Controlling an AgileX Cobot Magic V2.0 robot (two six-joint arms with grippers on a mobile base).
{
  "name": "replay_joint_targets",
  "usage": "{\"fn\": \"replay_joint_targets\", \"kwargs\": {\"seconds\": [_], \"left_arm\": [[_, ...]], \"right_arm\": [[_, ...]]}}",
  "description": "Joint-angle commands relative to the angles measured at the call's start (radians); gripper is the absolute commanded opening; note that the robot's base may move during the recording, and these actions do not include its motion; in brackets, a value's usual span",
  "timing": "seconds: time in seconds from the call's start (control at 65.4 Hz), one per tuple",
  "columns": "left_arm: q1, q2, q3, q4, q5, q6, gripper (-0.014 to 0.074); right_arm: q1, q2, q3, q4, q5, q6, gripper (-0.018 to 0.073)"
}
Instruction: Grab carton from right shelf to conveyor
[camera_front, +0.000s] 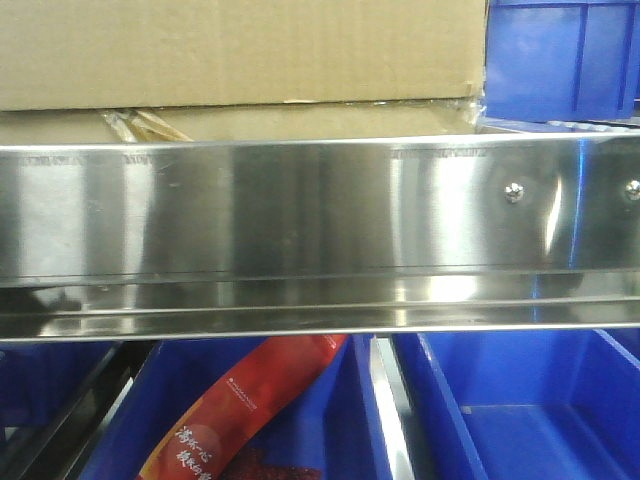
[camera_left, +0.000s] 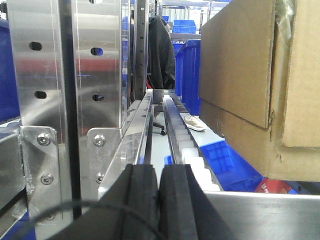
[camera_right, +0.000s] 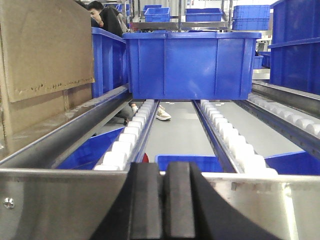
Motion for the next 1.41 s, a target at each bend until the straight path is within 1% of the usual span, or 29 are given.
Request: {"fn": "replay_joint_targets", "kwargs": {"seconds": [0.0, 0.444, 0.551, 0.856, 0.964, 1.04, 1.101, 1.147, 1.269, 1.346, 1.392], "left_arm": [[0.003, -0.003, -0.004, -0.006, -0.017, 0.0, 0.0002], [0.003, -0.003, -0.004, -0.006, -0.017, 0.0, 0.0002], [0.002, -0.003, -0.004, -0.006, -0.035, 0.0, 0.0002], [0.002, -0.003, -0.004, -0.008, -0.062, 0.0, 0.0002], [0.002, -0.003, -0.004, -0.008, -0.095, 0.0, 0.0002], [0.002, -0.003, -0.004, -0.035, -0.106, 0.0, 0.0002], [0.002, -0.003, -0.034, -0.039, -0.07, 0.0, 0.0003], [0.002, -0.003, -0.086, -0.029, 0.003, 0.0, 0.0003], [0.002, 0.008, -0.245, 0.066, 0.157, 0.0, 0.0013], [0.002, 0.039, -0.342, 0.074, 0.216, 0.0, 0.0052], [0.002, 0.068, -0.399, 0.074, 0.246, 0.0, 0.0097]], "right_arm": [[0.002, -0.003, 0.0, 0.002, -0.025, -0.004, -0.0068], [0.002, -0.003, 0.0, 0.002, -0.025, -0.004, -0.0068], [0.002, -0.003, 0.0, 0.002, -0.025, -0.004, -0.0068], [0.002, -0.003, 0.0, 0.002, -0.097, -0.004, -0.0068], [0.002, -0.003, 0.0, 0.002, -0.121, -0.004, -0.0068], [0.002, -0.003, 0.0, 0.002, -0.159, -0.004, -0.0068], [0.002, -0.003, 0.0, 0.004, -0.171, -0.004, -0.0068], [0.002, -0.003, -0.001, 0.004, -0.154, -0.004, -0.0068], [0.002, -0.003, -0.104, 0.004, -0.065, -0.004, -0.0068], [0.002, -0.003, -0.178, 0.004, -0.003, -0.004, -0.0065], [0.002, -0.002, -0.224, 0.004, 0.01, -0.004, -0.0065]]}}
